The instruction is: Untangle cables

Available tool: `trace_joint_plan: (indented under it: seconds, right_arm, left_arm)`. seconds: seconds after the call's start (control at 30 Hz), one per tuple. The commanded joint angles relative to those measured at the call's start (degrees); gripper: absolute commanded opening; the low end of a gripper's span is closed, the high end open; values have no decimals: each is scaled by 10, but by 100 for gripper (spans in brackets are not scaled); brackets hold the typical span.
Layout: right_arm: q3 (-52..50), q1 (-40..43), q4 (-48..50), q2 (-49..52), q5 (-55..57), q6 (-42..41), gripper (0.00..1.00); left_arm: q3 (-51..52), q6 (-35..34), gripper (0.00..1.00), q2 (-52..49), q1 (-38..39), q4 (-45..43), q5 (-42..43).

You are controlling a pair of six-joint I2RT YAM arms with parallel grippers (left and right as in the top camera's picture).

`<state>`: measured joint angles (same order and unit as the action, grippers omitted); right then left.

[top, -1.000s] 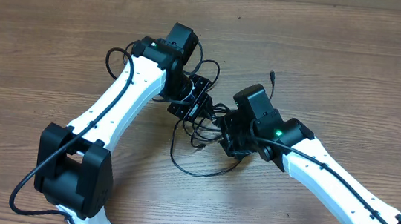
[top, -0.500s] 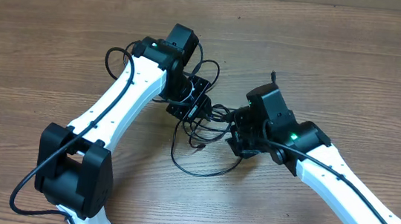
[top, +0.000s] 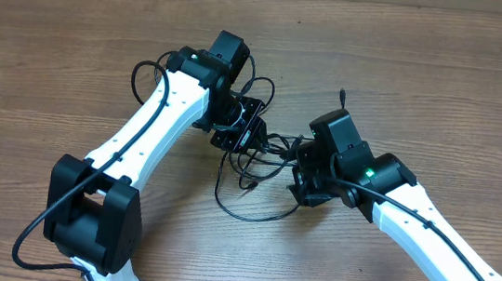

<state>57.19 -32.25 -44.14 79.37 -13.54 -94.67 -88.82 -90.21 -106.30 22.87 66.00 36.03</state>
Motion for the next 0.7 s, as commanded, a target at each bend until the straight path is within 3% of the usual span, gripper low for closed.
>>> trace_joint_plan:
  seconds: [0.0, 0.27, 0.4, 0.67]
  right_arm:
    - [2, 1, -1, -9, 26, -14, 68]
    - [1, 1, 35, -6, 25, -87, 71]
    - [1, 1, 21, -2, 17, -88, 65]
    - [1, -1, -48, -2, -26, -72, 66]
  left_arm:
    - [-3, -78, 11, -5, -3, 2, 11]
    - [-3, -97, 9, -5, -4, -1, 20]
    - [-3, -101, 7, -5, -5, -17, 16]
    - [-3, -101, 4, -5, -5, -49, -11]
